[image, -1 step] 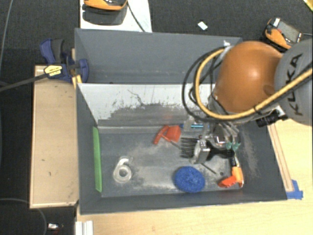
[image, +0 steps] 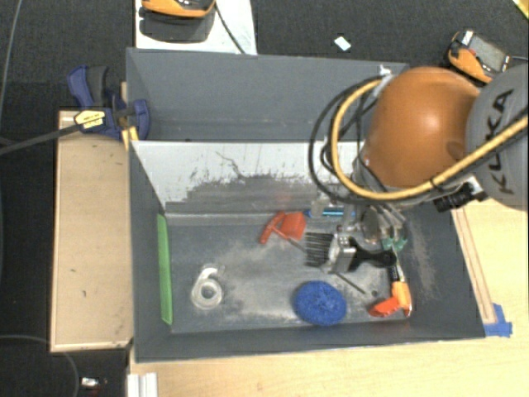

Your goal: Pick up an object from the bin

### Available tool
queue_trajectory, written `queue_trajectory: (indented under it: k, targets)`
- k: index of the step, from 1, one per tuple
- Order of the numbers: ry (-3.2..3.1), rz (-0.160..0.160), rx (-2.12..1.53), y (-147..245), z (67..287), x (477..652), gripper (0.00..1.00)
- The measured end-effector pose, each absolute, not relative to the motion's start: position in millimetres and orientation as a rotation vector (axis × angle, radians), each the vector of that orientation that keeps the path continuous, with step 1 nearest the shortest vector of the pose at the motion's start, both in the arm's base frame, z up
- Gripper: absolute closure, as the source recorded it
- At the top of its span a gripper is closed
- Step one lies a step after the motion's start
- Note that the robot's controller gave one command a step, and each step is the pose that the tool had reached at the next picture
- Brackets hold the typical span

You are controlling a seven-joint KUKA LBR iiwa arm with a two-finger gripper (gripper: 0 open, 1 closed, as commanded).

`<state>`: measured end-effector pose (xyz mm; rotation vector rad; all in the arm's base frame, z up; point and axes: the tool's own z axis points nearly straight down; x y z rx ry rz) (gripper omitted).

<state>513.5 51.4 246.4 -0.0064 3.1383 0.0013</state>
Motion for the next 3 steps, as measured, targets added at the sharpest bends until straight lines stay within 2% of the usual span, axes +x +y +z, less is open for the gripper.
queue_trajectory:
  k: [1,2,3]
  targets:
    - [3.132,0.001,-0.091,19.6,152.7,496.1,0.0]
    - [3.116,0.001,-0.304,4.6,144.1,484.4,0.0]
    - [3.125,0.0,-0.291,6.9,127.5,479.0,0.0]
